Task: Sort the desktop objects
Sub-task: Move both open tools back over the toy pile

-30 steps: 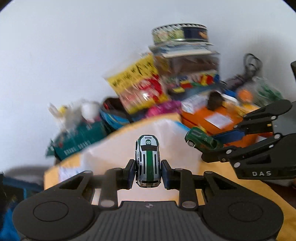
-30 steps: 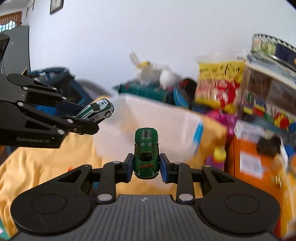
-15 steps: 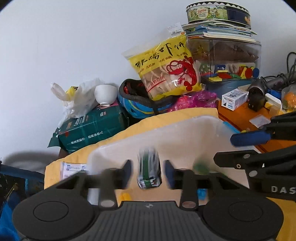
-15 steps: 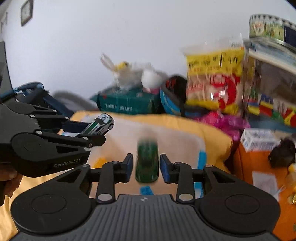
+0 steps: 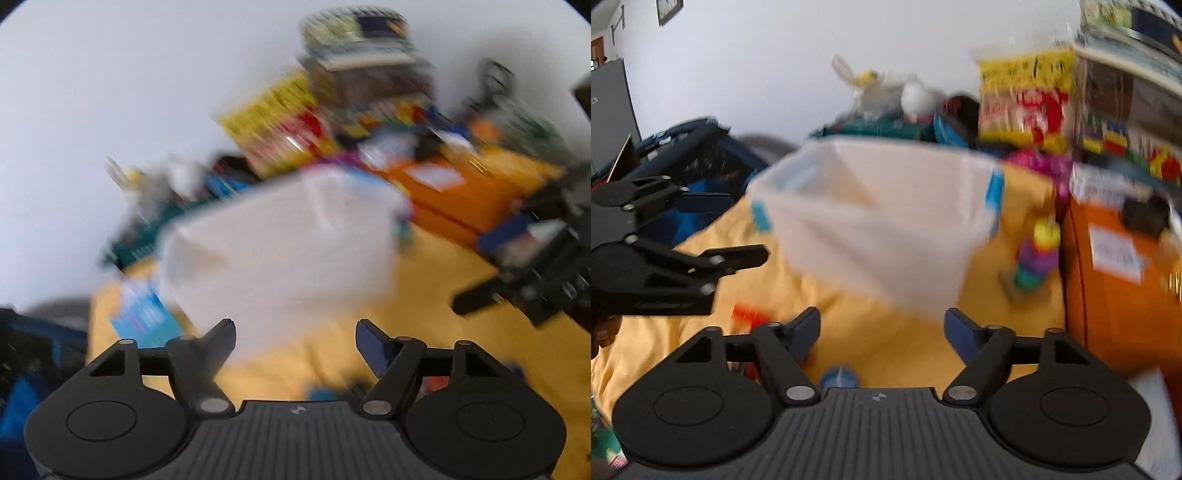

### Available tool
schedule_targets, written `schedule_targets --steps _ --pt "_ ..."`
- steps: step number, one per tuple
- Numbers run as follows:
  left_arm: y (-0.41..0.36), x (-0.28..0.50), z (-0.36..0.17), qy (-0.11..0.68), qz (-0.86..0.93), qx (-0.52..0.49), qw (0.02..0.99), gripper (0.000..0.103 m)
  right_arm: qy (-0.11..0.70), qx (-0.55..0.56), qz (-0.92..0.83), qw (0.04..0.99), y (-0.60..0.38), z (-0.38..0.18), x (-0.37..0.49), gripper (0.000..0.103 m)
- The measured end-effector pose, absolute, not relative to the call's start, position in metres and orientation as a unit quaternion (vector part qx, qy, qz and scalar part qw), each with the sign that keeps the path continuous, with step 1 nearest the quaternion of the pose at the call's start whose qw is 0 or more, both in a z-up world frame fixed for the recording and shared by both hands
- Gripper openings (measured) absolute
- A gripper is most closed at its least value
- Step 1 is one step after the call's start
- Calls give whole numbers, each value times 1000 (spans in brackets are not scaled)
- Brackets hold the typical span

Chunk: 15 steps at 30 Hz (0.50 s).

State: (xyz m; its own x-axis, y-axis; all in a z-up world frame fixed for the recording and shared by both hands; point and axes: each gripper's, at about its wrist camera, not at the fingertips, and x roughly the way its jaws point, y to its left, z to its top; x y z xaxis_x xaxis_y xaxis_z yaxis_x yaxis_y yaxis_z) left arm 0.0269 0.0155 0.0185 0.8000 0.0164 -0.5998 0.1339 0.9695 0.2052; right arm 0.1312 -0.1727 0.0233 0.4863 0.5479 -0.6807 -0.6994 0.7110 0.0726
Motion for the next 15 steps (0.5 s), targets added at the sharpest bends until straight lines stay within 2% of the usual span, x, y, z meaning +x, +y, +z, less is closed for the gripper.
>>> schedule_targets --steps 1,3,6,10,15 --pt "14 19 14 332 -46 108 936 75 365 -107 359 852 -177 17 122 89" --pt "12 -1 4 364 -75 64 926 75 382 -115 351 847 -184 6 105 93" --pt "12 -19 -10 403 -105 15 909 75 394 -120 361 837 -194 -9 81 93" --pt "9 -41 -27 433 -112 -19 894 75 418 -73 368 827 -209 -19 62 93" --pt "-6 -60 -29 436 -111 36 892 75 432 -89 356 824 -204 -29 39 92"
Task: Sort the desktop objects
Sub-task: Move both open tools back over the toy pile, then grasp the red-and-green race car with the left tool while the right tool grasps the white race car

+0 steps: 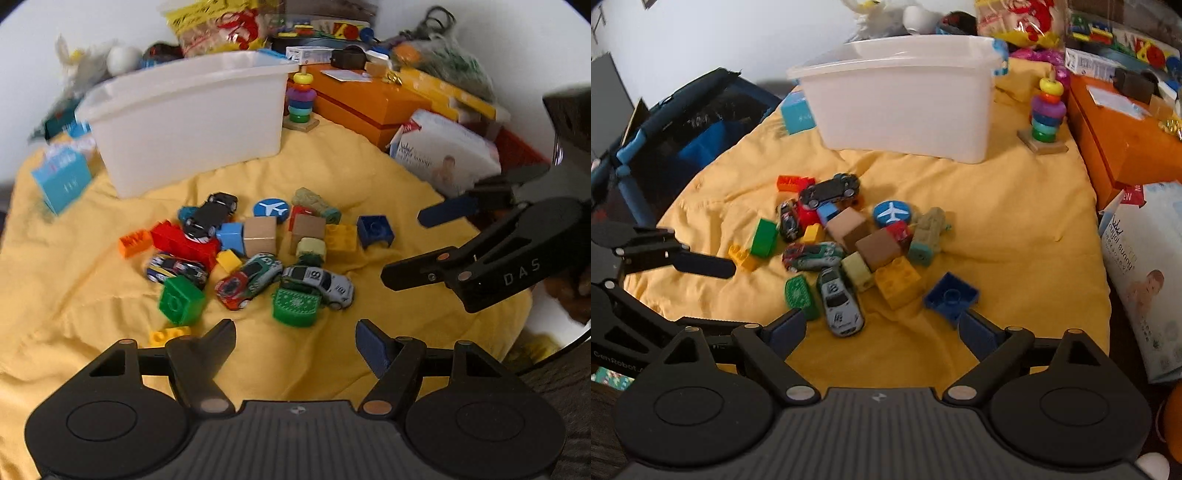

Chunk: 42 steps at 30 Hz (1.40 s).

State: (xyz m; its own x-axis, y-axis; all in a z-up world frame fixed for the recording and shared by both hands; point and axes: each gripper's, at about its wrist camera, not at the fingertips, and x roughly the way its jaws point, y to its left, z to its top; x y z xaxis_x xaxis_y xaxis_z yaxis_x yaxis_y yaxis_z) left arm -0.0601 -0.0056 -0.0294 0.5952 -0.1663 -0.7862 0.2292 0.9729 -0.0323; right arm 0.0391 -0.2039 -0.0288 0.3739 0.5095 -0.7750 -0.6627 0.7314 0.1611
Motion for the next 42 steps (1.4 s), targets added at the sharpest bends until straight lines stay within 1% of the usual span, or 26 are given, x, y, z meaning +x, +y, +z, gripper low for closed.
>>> schedule_targets --steps 3,6,8,10,14,15,16,17,19,21,26,29,30,31,35,42 --pt "-8 -69 -27 423 -111 40 899 75 412 -119 360 829 -198 -26 24 91" --pt "-7 -70 -28 429 -107 37 896 75 394 -146 363 832 -193 -23 14 90" --pt "-4 -71 -30 434 -99 28 895 75 404 -152 356 829 -192 -24 13 90" --pt "0 -73 -32 436 -96 18 895 74 424 -146 354 821 -194 -29 14 85" --pt "4 -76 -36 440 -101 2 892 68 432 -142 358 816 -198 -36 5 82" --pt "3 -76 -38 440 -105 2 892 66 431 -148 360 814 -197 -37 2 77" --pt "2 -76 -39 440 -107 4 892 62 429 -155 362 813 -195 -38 0 71" --pt "1 -75 -41 441 -110 5 891 59 427 -160 363 813 -193 -39 -1 68" --pt "-2 -73 -42 439 -114 6 891 56 430 -166 365 809 -189 -43 0 57" --pt "-4 -69 -42 438 -112 4 892 56 418 -168 377 809 -184 -46 3 53" --pt "-1 -59 -40 433 -101 5 896 56 393 -184 395 810 -164 -57 16 52" --pt "3 -43 -43 428 -99 35 898 56 393 -183 410 803 -152 -64 25 45" --pt "3 -38 -44 425 -105 47 898 56 391 -194 410 801 -148 -68 26 38" --pt "3 -32 -45 421 -111 62 898 56 389 -203 409 800 -145 -72 27 35" --pt "7 -13 -49 410 -136 108 896 56 396 -200 412 796 -146 -74 29 33" --pt "16 -1 -56 428 -180 141 874 56 428 -185 397 790 -172 -68 19 33"
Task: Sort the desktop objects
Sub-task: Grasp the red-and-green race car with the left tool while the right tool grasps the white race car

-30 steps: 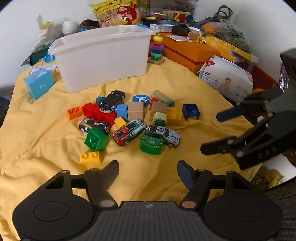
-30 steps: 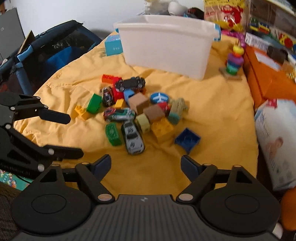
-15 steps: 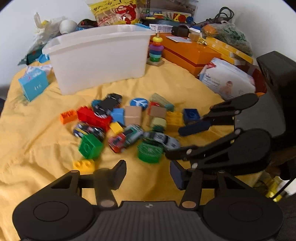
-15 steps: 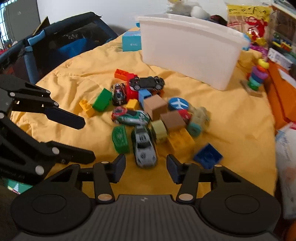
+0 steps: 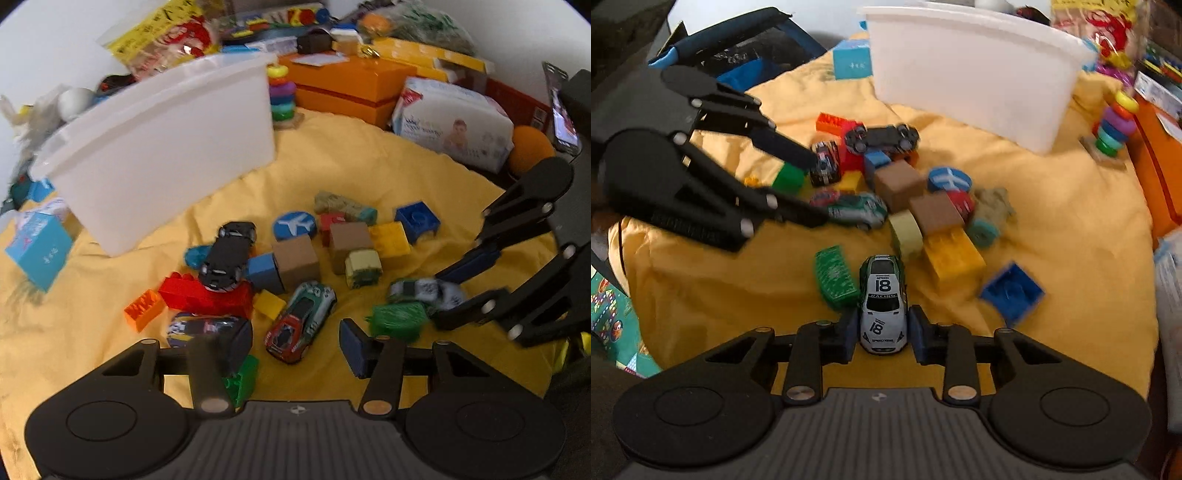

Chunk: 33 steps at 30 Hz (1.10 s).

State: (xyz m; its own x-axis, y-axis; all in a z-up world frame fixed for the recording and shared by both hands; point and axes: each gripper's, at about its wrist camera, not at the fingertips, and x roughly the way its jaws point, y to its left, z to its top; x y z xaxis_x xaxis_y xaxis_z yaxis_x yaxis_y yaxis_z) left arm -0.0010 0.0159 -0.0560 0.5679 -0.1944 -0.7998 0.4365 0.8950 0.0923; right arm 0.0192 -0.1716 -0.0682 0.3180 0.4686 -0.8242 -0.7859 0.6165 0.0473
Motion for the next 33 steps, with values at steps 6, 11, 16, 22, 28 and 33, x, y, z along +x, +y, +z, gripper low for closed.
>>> schedule_targets --steps 6,11,16,22,28,33 --pt "2 15 -71 438 -211 187 854 52 445 -152 387 793 -193 -71 18 33" --pt "-3 25 -72 435 -197 179 860 26 441 -161 387 794 -191 -72 17 33" --pt "4 9 -67 458 -164 136 863 18 440 -161 389 793 -193 -72 18 33" --pt "-8 -36 -58 460 -92 157 869 18 443 -160 390 791 -193 -73 21 33" --pt "-22 -69 -66 442 -106 238 858 26 445 -158 391 790 -191 -74 22 33" --pt "-15 -73 -54 433 -137 156 877 29 446 -162 391 789 -189 -74 22 34"
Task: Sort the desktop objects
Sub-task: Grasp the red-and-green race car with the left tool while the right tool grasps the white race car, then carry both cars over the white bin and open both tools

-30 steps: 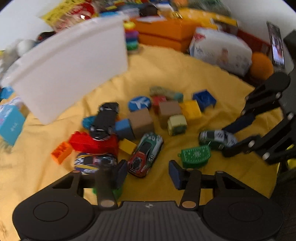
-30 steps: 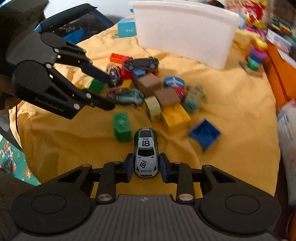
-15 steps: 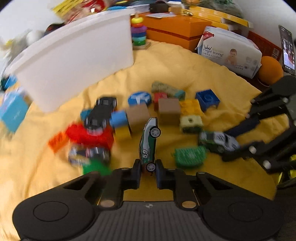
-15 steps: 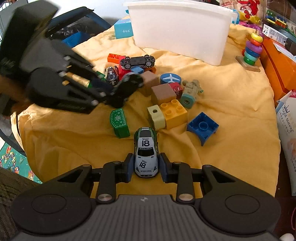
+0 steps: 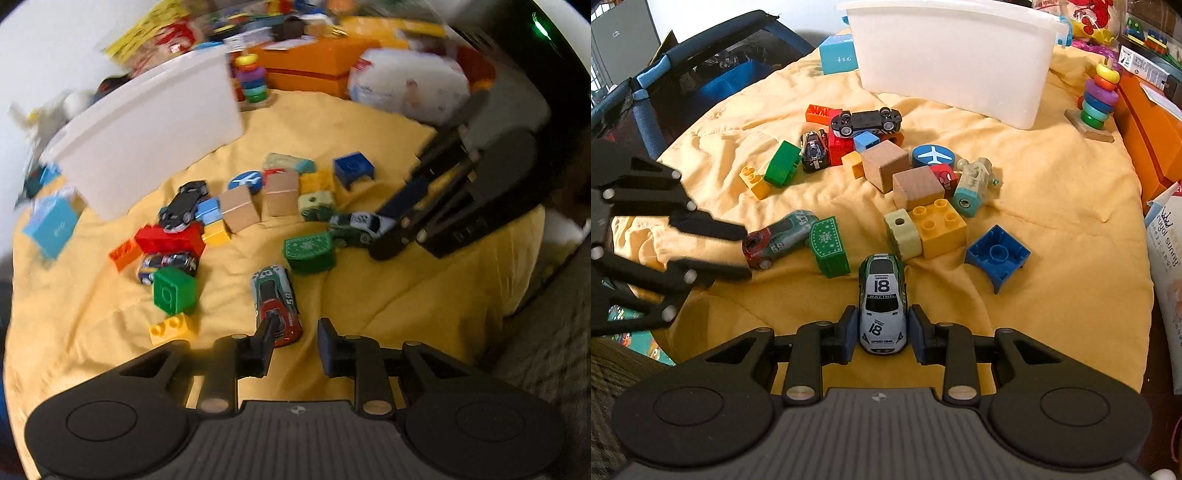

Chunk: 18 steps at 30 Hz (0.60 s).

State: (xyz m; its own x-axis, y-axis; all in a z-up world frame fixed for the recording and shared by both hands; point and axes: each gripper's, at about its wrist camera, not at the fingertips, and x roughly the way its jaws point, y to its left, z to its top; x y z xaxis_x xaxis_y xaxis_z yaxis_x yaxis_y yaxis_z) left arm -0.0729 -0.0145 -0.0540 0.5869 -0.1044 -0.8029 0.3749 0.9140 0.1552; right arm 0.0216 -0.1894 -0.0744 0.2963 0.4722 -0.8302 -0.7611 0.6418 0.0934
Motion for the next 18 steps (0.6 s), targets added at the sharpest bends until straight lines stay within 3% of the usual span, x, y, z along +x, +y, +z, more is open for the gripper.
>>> schedule_targets --steps 8,14,16,18 --pt "4 -45 -57 435 -115 64 891 43 443 -128 384 800 -189 -64 26 36" --pt "1 -39 -74 463 -119 62 876 42 441 -151 380 799 -182 -77 21 43" --pt "1 -42 -74 461 -124 57 877 33 428 -170 380 802 -181 -77 15 39" --pt "2 -45 -71 457 -129 54 878 33 424 -180 381 802 -181 -76 13 33"
